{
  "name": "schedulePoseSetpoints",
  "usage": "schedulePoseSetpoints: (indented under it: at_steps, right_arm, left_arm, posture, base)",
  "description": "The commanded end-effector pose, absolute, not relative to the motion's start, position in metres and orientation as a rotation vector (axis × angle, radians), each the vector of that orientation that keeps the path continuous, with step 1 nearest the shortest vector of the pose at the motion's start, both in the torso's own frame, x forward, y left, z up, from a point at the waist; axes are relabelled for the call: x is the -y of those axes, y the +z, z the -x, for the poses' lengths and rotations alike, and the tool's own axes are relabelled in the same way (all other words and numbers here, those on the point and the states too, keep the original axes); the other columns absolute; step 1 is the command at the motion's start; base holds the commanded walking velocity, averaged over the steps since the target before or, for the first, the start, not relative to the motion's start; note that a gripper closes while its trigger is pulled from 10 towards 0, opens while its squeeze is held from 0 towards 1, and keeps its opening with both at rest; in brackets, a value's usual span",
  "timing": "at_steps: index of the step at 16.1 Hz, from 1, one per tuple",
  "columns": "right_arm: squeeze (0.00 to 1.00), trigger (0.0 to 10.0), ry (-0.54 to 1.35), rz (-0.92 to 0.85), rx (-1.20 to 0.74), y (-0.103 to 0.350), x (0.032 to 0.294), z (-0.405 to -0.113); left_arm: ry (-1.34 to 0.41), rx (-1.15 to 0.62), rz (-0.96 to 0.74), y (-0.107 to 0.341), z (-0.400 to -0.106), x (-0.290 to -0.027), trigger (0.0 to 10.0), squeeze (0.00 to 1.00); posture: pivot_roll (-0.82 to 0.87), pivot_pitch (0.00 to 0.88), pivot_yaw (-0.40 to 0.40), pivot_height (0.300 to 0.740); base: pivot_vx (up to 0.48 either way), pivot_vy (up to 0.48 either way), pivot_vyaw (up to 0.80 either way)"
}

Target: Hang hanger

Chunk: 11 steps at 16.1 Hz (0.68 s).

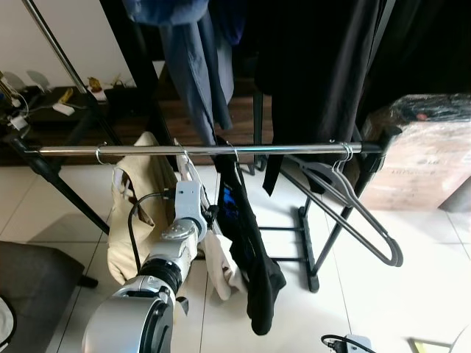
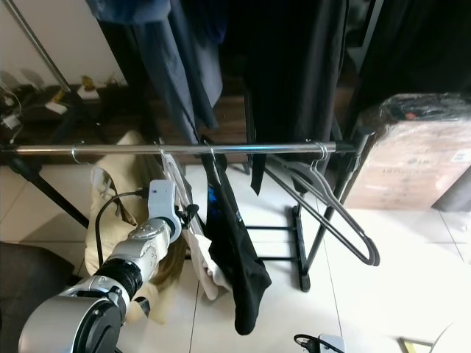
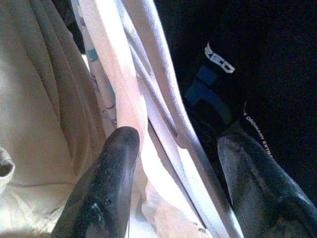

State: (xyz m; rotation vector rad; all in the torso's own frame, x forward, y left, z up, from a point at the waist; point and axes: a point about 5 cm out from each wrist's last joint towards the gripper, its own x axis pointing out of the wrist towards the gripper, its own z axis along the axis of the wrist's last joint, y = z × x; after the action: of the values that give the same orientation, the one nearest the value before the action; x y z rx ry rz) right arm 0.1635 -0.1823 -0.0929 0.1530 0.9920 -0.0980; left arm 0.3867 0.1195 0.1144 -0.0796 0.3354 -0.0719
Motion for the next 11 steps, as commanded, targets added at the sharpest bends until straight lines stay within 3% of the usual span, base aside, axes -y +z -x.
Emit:
schedulePoseSetpoints:
  at_steps: [1,5,6,7,11]
  right_arm:
    - [0.0,10.0,-0.094,-0.215,-1.184,-0.114,0.167,-0.109]
    - [0.0,10.0,-0.087,-0.227,-1.177,-0.115,0.166,-0.103]
    - [0.0,10.0,-0.086,-0.228,-1.176,-0.115,0.166,-0.102]
    - [0.0,10.0,-0.086,-0.228,-1.175,-0.115,0.166,-0.102]
    - [0.0,10.0,-0.081,-0.229,-1.175,-0.115,0.166,-0.103]
  left_arm:
    - [-0.048,-0.348,0.086,0.114,-0.387,-0.123,10.0,0.0]
    - [-0.042,-0.327,0.086,0.124,-0.392,-0.12,10.0,0.0]
    - [-0.032,-0.32,0.097,0.127,-0.393,-0.12,7.1,0.0]
    - [-0.024,-0.306,0.109,0.129,-0.394,-0.12,0.0,0.0]
    - [-0.004,-0.278,0.091,0.133,-0.396,-0.12,0.0,0.0]
  posture:
    - [-0.21,0.286,0.072,0.74]
    - [-0.21,0.307,0.071,0.74]
    - [-0.21,0.31,0.071,0.74]
    - [-0.21,0.312,0.07,0.74]
    - [-0.21,0.308,0.072,0.74]
  base:
    - [0.0,0.0,0.0]
    - [0.0,0.0,0.0]
    - [0.0,0.0,0.0]
    - [0.0,0.0,0.0]
    - [0.0,0.0,0.0]
